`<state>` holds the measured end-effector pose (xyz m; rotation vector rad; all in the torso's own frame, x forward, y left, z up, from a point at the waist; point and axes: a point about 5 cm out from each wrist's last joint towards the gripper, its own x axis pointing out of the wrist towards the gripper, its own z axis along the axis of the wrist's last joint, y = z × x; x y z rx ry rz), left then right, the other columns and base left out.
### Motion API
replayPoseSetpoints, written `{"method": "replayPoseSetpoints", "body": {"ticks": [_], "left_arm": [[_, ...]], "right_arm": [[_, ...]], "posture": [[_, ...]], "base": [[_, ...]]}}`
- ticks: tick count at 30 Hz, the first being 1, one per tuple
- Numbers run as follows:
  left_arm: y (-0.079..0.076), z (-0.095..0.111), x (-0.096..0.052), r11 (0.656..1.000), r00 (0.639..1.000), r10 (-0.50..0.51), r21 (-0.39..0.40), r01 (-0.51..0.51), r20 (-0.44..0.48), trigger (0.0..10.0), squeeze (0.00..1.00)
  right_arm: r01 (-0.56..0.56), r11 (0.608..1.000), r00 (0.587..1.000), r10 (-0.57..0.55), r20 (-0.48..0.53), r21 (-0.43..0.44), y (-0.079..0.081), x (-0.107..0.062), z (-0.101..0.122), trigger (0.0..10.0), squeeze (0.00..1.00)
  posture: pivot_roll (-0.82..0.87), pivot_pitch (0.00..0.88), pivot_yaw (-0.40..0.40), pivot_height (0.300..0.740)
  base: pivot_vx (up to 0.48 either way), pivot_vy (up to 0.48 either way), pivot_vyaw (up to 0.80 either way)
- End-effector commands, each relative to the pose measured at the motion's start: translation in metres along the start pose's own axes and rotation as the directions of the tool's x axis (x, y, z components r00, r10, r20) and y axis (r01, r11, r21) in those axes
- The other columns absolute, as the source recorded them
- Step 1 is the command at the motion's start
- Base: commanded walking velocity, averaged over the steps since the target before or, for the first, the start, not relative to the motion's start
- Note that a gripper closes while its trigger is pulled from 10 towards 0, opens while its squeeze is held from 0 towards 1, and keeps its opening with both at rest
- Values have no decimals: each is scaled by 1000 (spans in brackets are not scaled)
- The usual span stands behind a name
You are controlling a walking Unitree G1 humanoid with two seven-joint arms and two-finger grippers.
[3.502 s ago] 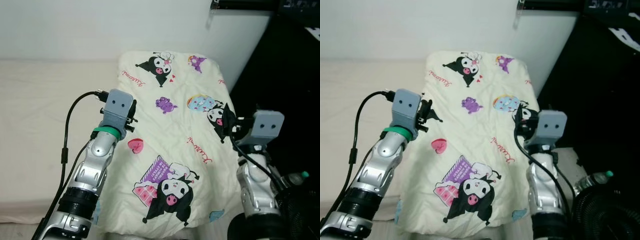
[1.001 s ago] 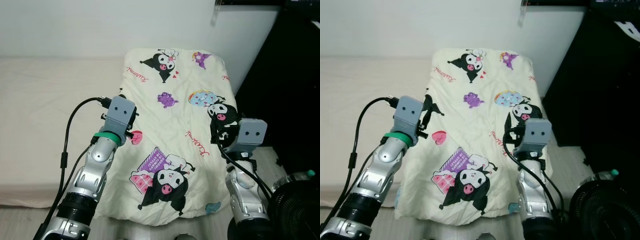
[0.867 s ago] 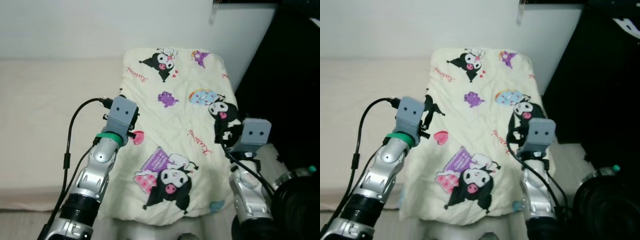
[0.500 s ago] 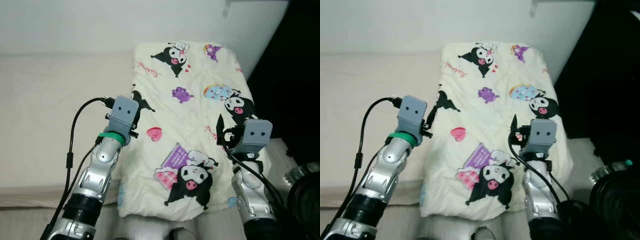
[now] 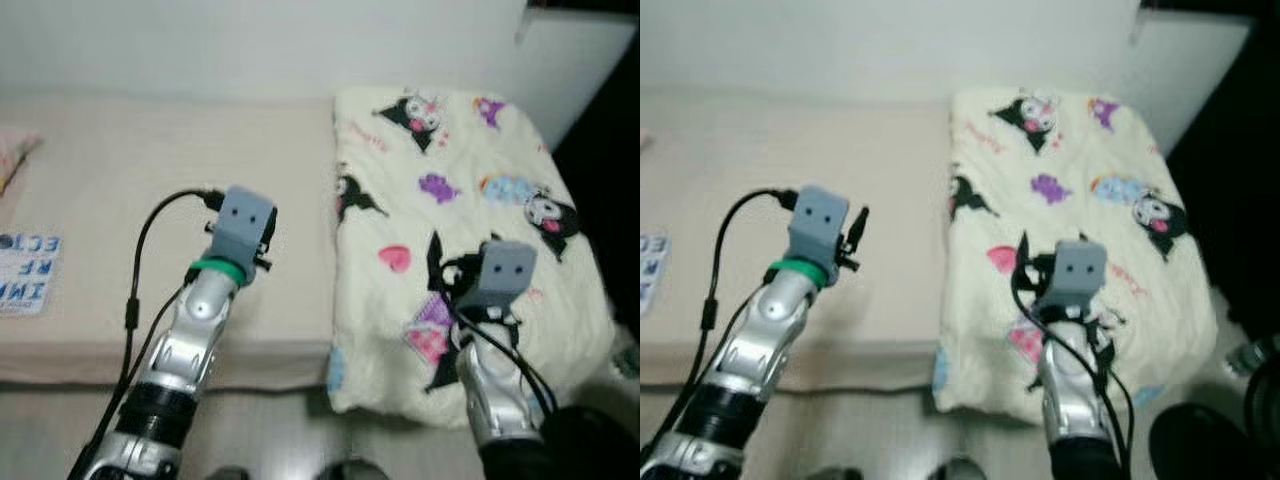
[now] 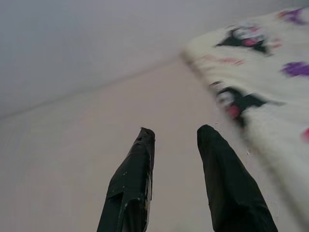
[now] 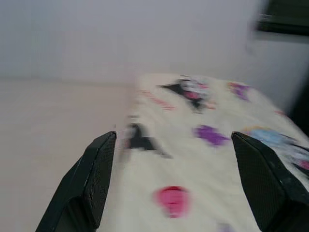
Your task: Clean up the room
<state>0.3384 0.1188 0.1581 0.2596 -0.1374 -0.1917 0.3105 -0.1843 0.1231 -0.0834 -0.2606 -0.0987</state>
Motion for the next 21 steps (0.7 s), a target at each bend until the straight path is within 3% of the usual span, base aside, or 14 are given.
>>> {"method": "replayPoseSetpoints", "body": {"ticks": [1,4,21], "left_arm": [[-4,-3,-1,1000,1000,-15,1,15,-10,10000,0],[-5,-2,-2,1000,1000,-24,11,24,4,10000,0],[-7,0,-2,999,999,-40,31,39,21,10000,0]], "right_arm": [[8,1000,1000,-8,-22,-10,-3,-3,-5,10000,0],[8,1000,1000,-8,-23,-9,-3,-3,-5,10000,0],[8,1000,1000,-8,-25,-11,-2,-2,-7,10000,0]], "posture": [[-63,55,55,732],[-62,55,55,732],[-62,44,59,732]], "base": [[0,0,0],[0,0,0],[0,-453,0]]}}
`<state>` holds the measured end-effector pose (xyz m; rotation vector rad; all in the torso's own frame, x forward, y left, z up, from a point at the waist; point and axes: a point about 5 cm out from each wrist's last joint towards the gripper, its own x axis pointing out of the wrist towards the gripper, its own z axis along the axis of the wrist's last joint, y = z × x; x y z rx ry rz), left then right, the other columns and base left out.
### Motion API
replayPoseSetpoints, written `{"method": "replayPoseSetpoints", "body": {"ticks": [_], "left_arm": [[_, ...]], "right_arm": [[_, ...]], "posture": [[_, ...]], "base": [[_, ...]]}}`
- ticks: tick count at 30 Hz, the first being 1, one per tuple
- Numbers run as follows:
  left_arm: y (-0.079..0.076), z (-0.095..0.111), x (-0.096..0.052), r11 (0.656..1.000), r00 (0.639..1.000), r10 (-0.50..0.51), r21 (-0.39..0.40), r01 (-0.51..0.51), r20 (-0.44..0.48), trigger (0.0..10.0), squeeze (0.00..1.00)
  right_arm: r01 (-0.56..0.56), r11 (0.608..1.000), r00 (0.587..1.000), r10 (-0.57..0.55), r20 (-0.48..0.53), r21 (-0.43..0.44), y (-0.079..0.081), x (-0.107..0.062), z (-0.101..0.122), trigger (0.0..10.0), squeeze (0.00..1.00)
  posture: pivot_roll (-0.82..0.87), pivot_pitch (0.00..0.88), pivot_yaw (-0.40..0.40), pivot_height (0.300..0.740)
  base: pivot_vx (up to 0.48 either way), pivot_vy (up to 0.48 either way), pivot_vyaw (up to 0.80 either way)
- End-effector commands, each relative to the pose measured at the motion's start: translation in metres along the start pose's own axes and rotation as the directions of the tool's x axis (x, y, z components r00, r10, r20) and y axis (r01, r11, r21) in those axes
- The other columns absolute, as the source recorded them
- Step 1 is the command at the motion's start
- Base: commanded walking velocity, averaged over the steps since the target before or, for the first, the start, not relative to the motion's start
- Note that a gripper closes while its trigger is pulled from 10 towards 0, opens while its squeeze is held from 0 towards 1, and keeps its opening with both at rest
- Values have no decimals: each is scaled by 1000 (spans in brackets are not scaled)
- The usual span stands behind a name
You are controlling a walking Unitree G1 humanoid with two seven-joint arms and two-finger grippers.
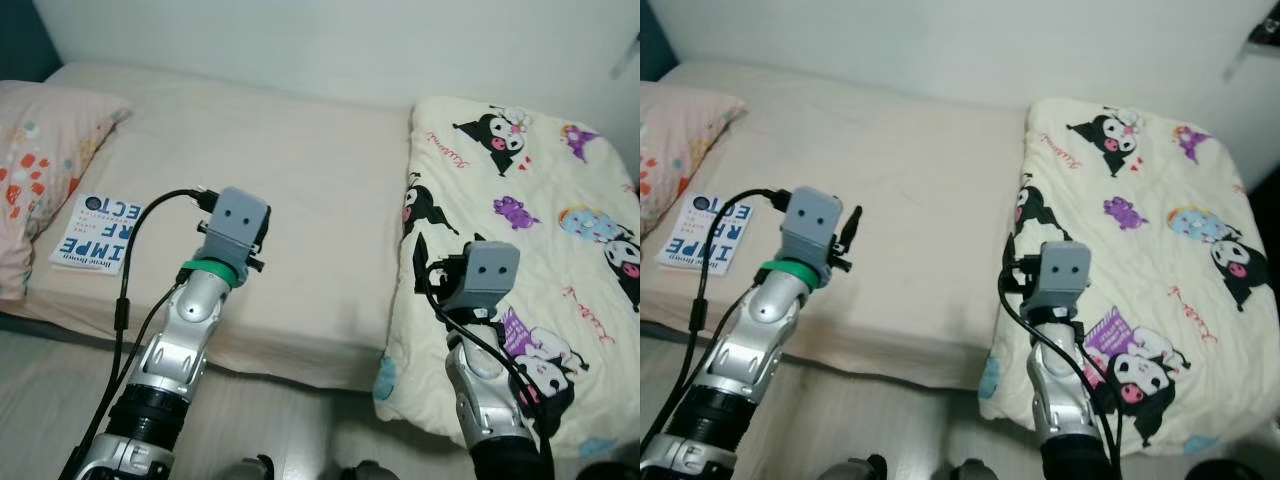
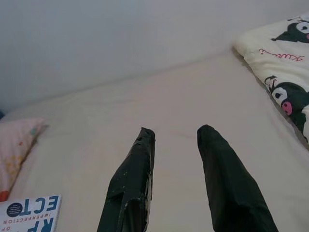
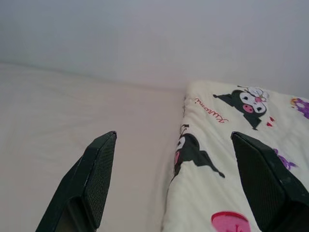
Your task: Clean up the room
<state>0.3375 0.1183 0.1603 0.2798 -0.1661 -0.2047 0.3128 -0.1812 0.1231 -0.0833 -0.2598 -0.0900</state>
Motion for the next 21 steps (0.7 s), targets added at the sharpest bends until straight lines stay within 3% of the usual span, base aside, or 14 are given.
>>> {"method": "replayPoseSetpoints", "body": {"ticks": [1,10,13,17,19,20,21], "left_arm": [[-7,-2,-1,1000,1000,-29,7,29,-7,10000,0],[-7,-6,0,1000,999,-28,-1,28,-29,10000,0],[-10,-25,-6,999,995,-50,-8,49,-89,10000,0],[-10,-25,-6,999,995,-50,-8,49,-89,10000,0],[-12,-34,-9,998,991,-57,-10,57,-118,10000,0],[-14,-67,-21,999,972,-51,-9,50,-230,10000,0],[-14,-67,-21,999,972,-51,-9,50,-230,10000,0]], "right_arm": [[17,1000,1000,-17,-25,-12,-5,-4,-7,10000,0],[16,1000,1000,-16,-26,-14,-6,-4,-7,10000,0],[8,1000,999,-9,-50,-13,-2,-6,-12,10000,0],[8,1000,999,-9,-50,-13,-2,-6,-12,10000,0],[3,1000,998,-4,-65,-11,-1,-7,-15,10000,0],[-19,1000,980,18,-198,-4,5,-20,-43,10000,0],[-19,1000,980,18,-198,-4,5,-20,-43,10000,0]], "posture": [[-62,44,59,732],[-62,41,59,732],[-63,42,62,732],[-63,42,62,732],[-63,42,62,732],[-68,40,56,732],[-68,40,56,732]], "base": [[0,-326,0],[0,0,0],[0,0,0],[0,0,0],[0,0,0],[0,0,0],[0,0,0]]}}
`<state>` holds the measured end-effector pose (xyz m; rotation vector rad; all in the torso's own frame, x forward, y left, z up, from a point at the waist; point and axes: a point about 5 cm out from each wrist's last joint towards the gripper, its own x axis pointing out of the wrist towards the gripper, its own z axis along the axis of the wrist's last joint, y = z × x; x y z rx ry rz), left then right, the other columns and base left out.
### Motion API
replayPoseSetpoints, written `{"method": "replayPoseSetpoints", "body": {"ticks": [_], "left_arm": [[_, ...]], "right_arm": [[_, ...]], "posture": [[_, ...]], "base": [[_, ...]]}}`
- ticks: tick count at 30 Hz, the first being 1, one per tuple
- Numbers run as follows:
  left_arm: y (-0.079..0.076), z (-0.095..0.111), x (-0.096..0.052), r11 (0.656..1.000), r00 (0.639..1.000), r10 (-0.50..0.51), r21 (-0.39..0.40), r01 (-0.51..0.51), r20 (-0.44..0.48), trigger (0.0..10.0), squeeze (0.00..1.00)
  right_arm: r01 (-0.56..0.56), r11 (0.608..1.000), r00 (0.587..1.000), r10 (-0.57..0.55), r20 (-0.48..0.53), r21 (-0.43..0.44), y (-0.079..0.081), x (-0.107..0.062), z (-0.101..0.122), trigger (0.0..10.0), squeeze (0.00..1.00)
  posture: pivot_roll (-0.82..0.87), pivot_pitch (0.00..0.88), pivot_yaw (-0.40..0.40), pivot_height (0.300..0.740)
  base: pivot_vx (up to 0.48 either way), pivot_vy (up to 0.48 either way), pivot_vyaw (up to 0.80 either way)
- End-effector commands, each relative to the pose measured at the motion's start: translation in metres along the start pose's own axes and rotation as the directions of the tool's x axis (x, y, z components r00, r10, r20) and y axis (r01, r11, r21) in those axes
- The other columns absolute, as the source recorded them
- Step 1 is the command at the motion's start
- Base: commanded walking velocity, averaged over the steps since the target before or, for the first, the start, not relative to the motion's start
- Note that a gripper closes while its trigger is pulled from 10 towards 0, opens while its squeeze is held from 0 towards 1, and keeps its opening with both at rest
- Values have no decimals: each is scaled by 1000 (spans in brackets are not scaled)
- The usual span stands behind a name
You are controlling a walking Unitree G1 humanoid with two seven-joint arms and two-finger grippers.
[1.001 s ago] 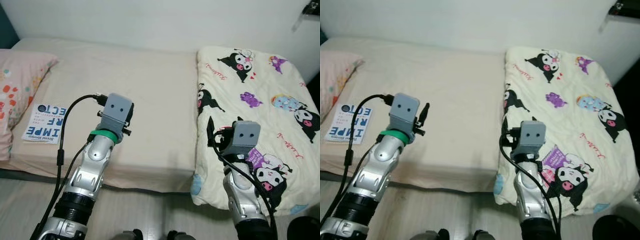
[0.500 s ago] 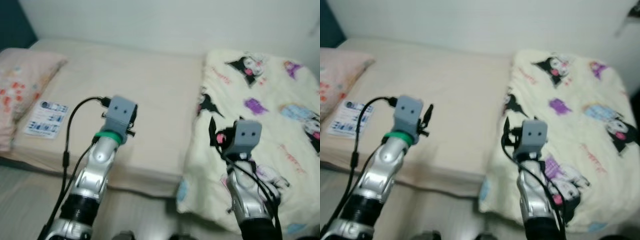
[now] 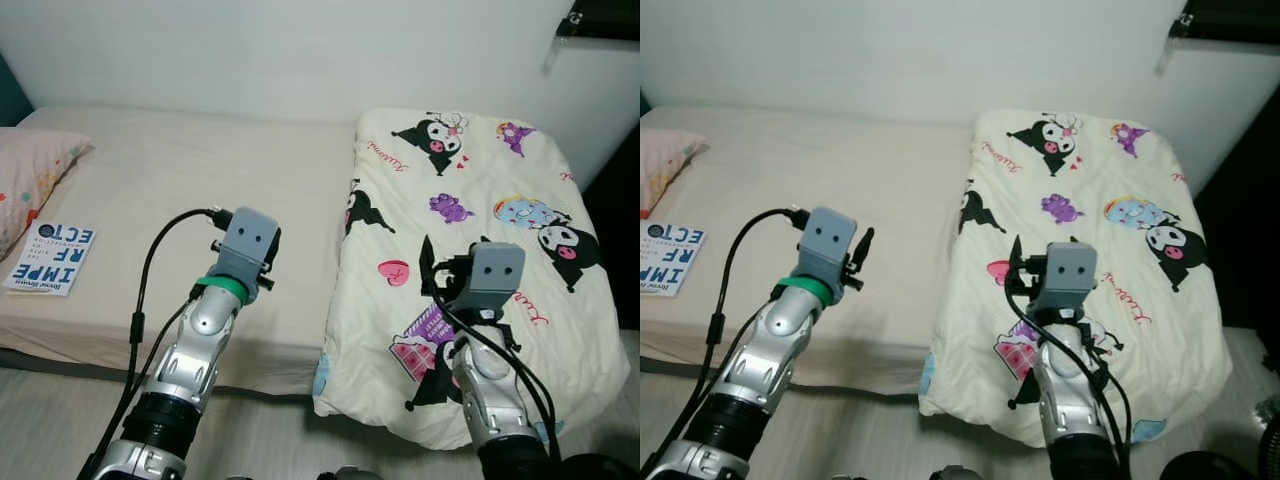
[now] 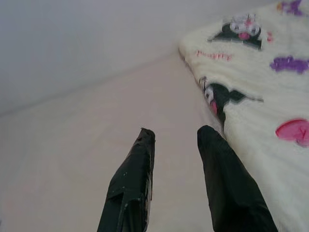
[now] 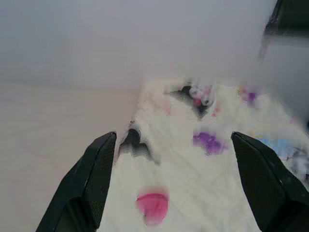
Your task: Clean up the room
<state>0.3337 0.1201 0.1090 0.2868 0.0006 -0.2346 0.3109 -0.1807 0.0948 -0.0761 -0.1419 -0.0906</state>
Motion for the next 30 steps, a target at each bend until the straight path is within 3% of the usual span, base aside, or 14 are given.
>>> {"method": "replayPoseSetpoints", "body": {"ticks": [1,2,3,4,5,6,9,13,19,26,27,28,29,30], "left_arm": [[0,-20,-7,1000,997,3,7,-3,-73,10000,0],[0,-53,-18,1000,982,27,7,-26,-189,10000,0],[0,-53,-18,1000,982,27,7,-26,-189,10000,0],[2,-82,-32,998,951,56,7,-56,-305,10000,0],[2,-82,-32,998,951,56,7,-56,-305,10000,0],[4,-104,-46,997,916,74,1,-80,-394,10000,0],[4,-104,-46,997,916,74,1,-80,-394,10000,0],[3,-125,-66,997,881,51,-22,-70,-470,10000,0],[4,-126,-65,998,885,52,-14,-66,-462,10000,0],[2,-130,-66,999,882,29,-1,-34,-470,10000,0],[1,-131,-66,1000,879,21,1,-23,-477,10000,0],[-4,-140,-73,1000,846,-22,-5,23,-533,10000,0],[-4,-140,-73,1000,846,-22,-5,23,-533,10000,0],[-8,-147,-79,998,818,-52,-11,56,-573,10000,0]], "right_arm": [[-15,1000,997,14,-82,-8,2,-9,-18,10000,0],[-49,999,973,48,-227,2,8,-25,-48,10000,0],[-49,999,973,48,-227,2,8,-25,-48,10000,0],[-97,995,927,94,-363,10,15,-46,-76,10000,0],[-97,995,927,94,-363,10,15,-46,-76,10000,0],[-122,992,882,124,-454,33,19,-64,-93,10000,0],[-122,992,882,124,-454,33,19,-64,-93,10000,0],[-140,987,847,158,-508,74,26,-80,-105,10000,0],[-171,984,839,175,-516,55,31,-82,-107,10000,0],[-240,967,809,151,-568,-84,35,-87,-115,10000,0],[-258,961,796,154,-586,-99,36,-90,-118,10000,0],[-285,955,732,158,-662,-87,34,-105,-129,10000,0],[-285,955,732,158,-662,-87,34,-105,-129,10000,0],[-302,950,681,159,-714,-76,33,-116,-137,10000,0]], "posture": [[-68,40,56,732],[-66,41,51,732],[-66,41,51,732],[-58,43,43,732],[-58,43,43,732],[-60,45,40,732],[-60,45,40,732],[-68,52,40,732],[-65,49,41,732],[-57,51,39,732],[-55,46,37,732],[-50,43,34,732],[-50,43,34,732],[-50,43,34,732]], "base": [[0,0,0],[0,0,0],[0,0,0],[0,0,0],[0,0,0],[0,0,0],[0,0,0],[0,0,0],[0,0,67],[0,0,781],[0,0,788],[0,0,788],[0,0,788],[0,0,788]]}}
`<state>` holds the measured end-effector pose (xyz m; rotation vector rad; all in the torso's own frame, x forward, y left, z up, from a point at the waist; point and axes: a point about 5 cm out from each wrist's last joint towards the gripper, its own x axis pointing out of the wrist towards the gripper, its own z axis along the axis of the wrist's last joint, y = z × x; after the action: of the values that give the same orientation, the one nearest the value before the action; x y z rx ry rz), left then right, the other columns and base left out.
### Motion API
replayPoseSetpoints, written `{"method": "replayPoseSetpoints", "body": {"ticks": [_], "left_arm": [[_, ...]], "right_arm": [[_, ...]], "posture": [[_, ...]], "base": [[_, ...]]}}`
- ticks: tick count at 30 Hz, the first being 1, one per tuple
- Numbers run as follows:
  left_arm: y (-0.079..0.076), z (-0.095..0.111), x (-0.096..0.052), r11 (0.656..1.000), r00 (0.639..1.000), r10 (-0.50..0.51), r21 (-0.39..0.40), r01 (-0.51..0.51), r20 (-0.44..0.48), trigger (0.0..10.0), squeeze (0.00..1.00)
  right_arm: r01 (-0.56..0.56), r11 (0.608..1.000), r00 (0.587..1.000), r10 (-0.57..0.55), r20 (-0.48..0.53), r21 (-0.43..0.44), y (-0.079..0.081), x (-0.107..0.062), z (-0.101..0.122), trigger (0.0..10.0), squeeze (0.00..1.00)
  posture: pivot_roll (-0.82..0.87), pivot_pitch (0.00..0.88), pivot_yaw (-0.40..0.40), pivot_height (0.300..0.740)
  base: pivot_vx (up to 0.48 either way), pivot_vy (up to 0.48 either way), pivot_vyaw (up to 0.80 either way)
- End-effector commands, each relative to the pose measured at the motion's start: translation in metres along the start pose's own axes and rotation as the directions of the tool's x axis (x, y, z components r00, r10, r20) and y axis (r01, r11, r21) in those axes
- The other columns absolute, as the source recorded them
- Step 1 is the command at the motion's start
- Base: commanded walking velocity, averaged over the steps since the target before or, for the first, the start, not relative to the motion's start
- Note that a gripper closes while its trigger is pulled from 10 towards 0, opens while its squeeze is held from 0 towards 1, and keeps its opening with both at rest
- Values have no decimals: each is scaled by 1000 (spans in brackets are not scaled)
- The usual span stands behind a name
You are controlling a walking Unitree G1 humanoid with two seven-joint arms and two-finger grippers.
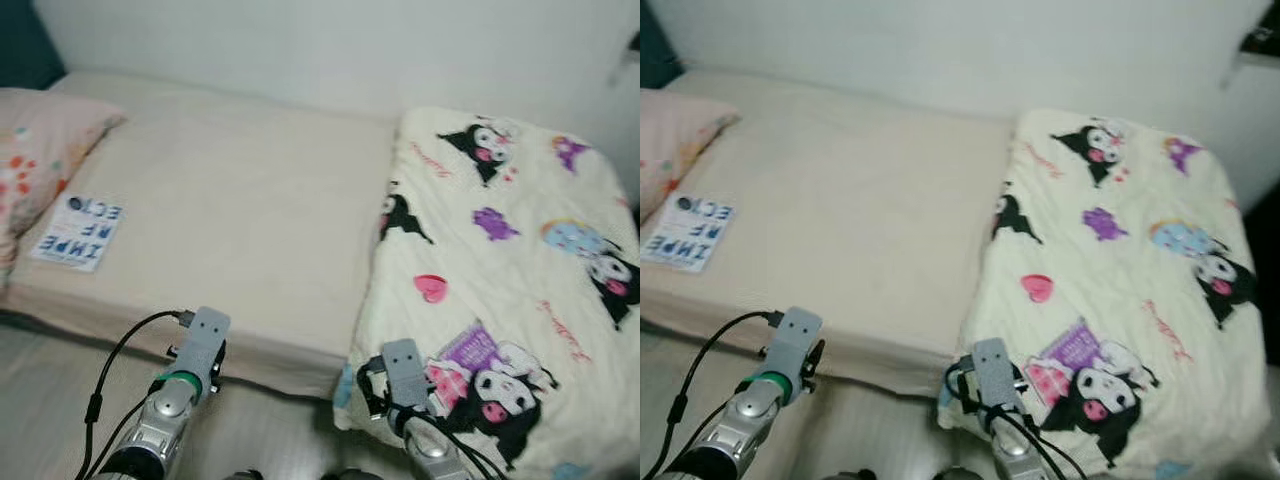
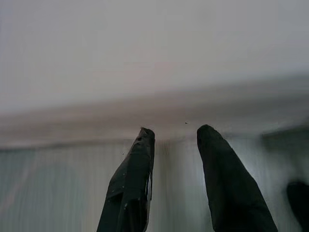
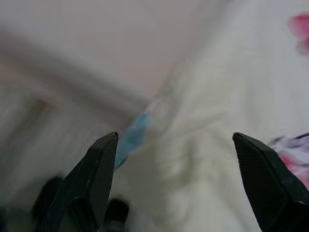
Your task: Clean up the room
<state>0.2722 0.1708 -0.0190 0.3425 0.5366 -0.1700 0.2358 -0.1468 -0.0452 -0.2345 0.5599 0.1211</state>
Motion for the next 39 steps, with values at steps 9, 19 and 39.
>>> {"method": "replayPoseSetpoints", "body": {"ticks": [9,19,39], "left_arm": [[-8,-48,-14,996,969,-83,21,90,-234,10000,0],[-7,-56,-17,997,961,-75,2,79,-265,10000,0],[-5,-50,-14,997,965,-69,21,77,-252,10000,0]], "right_arm": [[-39,996,944,62,-324,75,-8,-29,-70,10000,0],[-87,995,920,98,-380,46,-2,-41,-87,10000,0],[-56,996,943,74,-325,67,-5,-30,-71,10000,0]], "posture": [[-59,40,32,732],[-59,43,40,732],[-57,32,47,732]], "base": [[0,0,788],[0,0,788],[0,0,785]]}}
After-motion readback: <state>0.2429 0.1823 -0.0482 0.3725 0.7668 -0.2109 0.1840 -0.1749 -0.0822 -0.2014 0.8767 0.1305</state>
